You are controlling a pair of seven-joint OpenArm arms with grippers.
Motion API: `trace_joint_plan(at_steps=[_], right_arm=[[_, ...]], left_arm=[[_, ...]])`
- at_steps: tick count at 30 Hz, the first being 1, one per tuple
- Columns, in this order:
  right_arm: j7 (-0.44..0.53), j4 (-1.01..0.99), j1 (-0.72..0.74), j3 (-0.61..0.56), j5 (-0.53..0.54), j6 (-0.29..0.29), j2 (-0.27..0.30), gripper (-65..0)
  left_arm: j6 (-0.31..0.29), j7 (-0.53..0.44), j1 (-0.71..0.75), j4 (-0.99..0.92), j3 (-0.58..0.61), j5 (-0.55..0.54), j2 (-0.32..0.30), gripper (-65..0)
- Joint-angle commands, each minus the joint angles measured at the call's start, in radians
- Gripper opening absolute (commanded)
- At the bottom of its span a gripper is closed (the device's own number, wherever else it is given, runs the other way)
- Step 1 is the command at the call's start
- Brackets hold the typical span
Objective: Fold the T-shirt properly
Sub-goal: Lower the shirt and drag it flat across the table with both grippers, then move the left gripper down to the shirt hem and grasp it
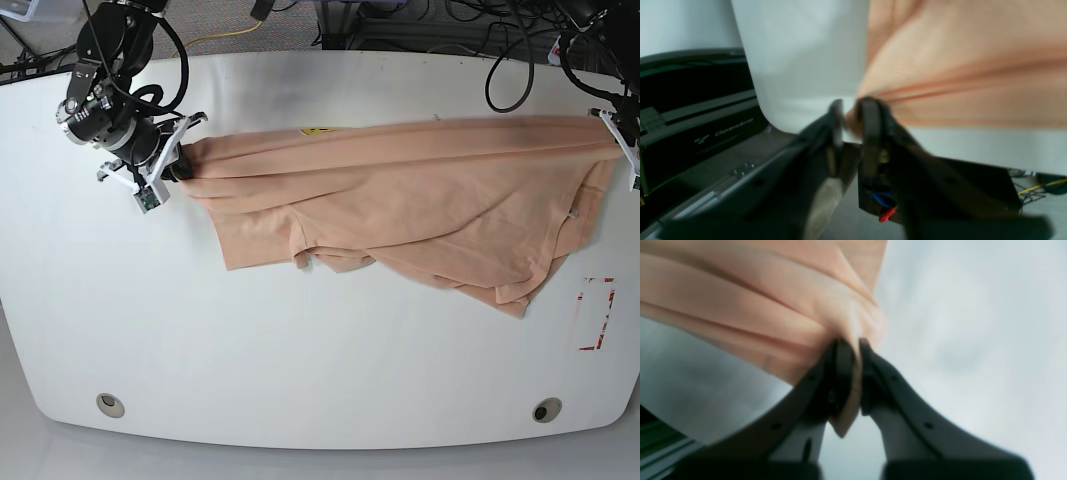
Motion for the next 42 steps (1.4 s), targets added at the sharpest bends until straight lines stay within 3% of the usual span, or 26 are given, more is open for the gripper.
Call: trace_joint_plan(at_steps=[1,3,7,14,21,31,36,42], right_arm=[[0.014,0.017,0.006,0.006,-0.004,-0.008,0.015,-65.0],[0.014,0.017,0.001,0.006,-0.002,-0.008,0.015,-65.0],[0.014,0.017,0.000,0.006,-0.002,-0.008,0.015,-65.0],[0.014,0.017,0.003,0.006,-0.002,-0.008,0.013,-65.0],[0.014,0.017,0.004,0.005,-0.002,-0.008,0.001,-65.0],[0.014,0.017,0.006,0.005,-0.007,-0.008,-0.016,-65.0],[0.014,0.017,0.006,0.005,-0.007,-0.008,-0.017,-65.0],[0.016,0.017,0.006,0.008,-0.007,-0.008,-0.017,-65.0]], left_arm=[[0.002,-0.004,-0.005,0.017,-0.004,0.023,-0.024,-47.5],[0.002,-0.004,-0.010,0.017,-0.003,0.023,-0.022,-41.0],[0.002,-0.004,-0.053,0.017,0.028,0.021,-0.001,-35.6],[0.002,-0.004,-0.254,-0.016,0.077,0.023,0.064,-35.1],[0.002,-0.018,-0.463,-0.243,0.114,0.029,0.113,-35.1],[0.002,-0.271,-0.611,-0.651,0.120,0.030,0.104,-35.0],[0.002,-0.363,-0.665,-0.827,0.120,0.030,0.059,-35.0],[0.002,-0.429,-0.685,-0.870,0.128,0.030,0.042,-35.0]])
